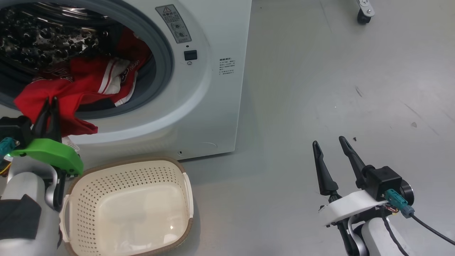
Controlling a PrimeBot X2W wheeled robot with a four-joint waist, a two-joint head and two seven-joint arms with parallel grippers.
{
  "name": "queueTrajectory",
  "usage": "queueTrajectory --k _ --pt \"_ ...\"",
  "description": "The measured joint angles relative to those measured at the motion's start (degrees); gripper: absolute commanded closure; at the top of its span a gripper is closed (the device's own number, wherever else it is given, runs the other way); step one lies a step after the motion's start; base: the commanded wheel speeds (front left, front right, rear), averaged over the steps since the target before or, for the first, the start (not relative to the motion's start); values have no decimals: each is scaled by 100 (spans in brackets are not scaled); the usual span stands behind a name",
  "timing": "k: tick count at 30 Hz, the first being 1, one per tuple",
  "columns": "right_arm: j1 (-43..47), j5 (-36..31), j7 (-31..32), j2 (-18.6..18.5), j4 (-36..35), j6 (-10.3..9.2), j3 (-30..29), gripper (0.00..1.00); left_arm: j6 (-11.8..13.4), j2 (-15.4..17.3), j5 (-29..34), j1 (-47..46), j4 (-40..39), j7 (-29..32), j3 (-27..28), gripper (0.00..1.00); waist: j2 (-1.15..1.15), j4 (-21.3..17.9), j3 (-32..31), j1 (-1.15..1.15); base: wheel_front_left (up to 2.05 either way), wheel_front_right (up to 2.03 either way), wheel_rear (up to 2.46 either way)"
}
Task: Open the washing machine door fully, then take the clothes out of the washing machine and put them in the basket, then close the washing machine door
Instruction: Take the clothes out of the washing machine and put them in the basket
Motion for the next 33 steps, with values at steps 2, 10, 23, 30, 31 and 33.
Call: queueTrajectory --k 2,10,23,30,31,33 --pt "34 -9 0 -3 1 33 -26 0 -10 -25 0 89 -83 -3 -2 100 0 48 -55 0 0 0 0" --pt "149 -37 0 0 0 90 -69 0 -23 -89 1 444 -635 -4 5 100 0 209 -223 0 0 0 0" --pt "170 -94 1 9 0 192 -133 0 -30 -264 19 745 -2205 -21 286 100 0 315 -311 0 0 0 0" --pt "210 -109 1 23 1 201 -163 0 -30 -330 78 915 -2707 -21 370 100 0 329 -359 0 0 0 0" --pt "210 -109 1 23 1 201 -163 0 -30 -330 78 915 -2707 -21 370 100 0 329 -359 0 0 0 0" --pt "225 -110 1 25 1 227 -169 0 -30 -350 104 985 -2854 -21 388 100 0 330 -368 0 0 0 0"
